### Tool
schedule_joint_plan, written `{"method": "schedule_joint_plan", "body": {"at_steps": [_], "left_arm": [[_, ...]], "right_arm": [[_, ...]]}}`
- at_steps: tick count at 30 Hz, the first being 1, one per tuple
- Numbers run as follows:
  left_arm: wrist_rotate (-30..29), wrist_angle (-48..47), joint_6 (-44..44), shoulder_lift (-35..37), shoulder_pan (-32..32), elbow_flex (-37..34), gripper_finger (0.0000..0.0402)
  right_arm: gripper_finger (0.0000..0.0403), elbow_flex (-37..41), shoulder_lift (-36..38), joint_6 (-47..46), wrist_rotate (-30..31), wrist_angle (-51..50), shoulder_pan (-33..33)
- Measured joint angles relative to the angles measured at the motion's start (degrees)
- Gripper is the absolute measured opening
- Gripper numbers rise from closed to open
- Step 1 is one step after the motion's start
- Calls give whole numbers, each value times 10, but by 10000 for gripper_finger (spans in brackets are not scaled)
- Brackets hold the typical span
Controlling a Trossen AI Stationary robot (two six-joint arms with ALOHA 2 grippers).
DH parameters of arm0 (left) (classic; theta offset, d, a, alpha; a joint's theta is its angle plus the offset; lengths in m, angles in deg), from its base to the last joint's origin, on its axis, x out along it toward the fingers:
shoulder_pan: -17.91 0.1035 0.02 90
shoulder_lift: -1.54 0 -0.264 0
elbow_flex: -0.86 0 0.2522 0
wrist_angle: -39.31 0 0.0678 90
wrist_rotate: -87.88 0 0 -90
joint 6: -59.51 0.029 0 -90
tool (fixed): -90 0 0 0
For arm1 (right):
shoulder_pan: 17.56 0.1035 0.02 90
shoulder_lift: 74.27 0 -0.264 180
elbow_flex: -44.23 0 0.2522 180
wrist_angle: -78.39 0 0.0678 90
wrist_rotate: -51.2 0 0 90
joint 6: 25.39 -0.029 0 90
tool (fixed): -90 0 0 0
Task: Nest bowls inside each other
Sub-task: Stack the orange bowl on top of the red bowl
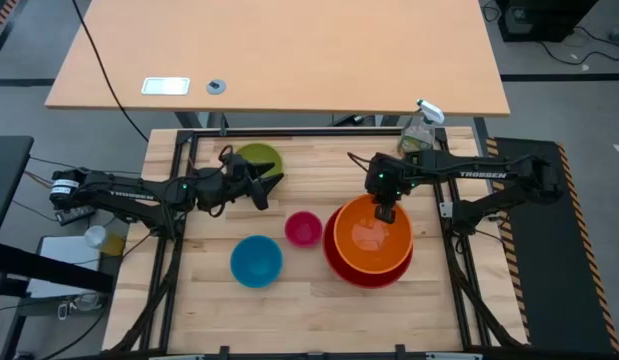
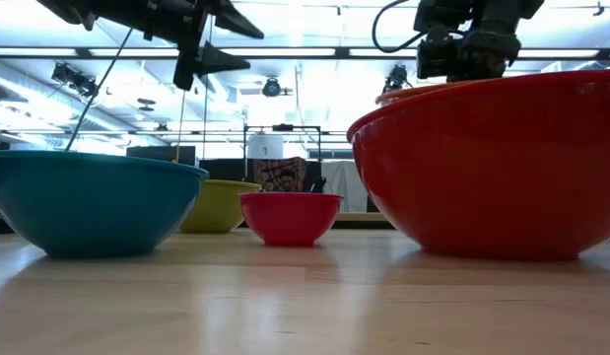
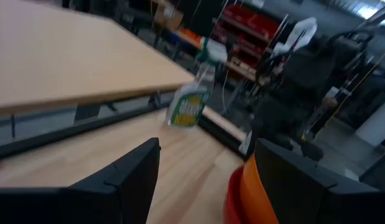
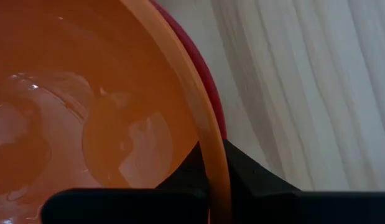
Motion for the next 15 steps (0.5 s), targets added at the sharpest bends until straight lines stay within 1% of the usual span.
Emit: {"method": "schedule_joint_plan", "body": {"at_steps": [5,9,11,15], "left_arm": [[0,-74,-27,0,0,0,266],[0,-138,-46,2,0,0,266],[0,-170,-65,3,0,0,266],[0,-248,-130,3,6,0,266]], "right_arm": [[29,24,-23,-2,-2,40,11],[33,32,-48,3,-32,57,12],[42,33,-60,10,-42,55,12],[79,34,-74,12,-52,57,12]]}}
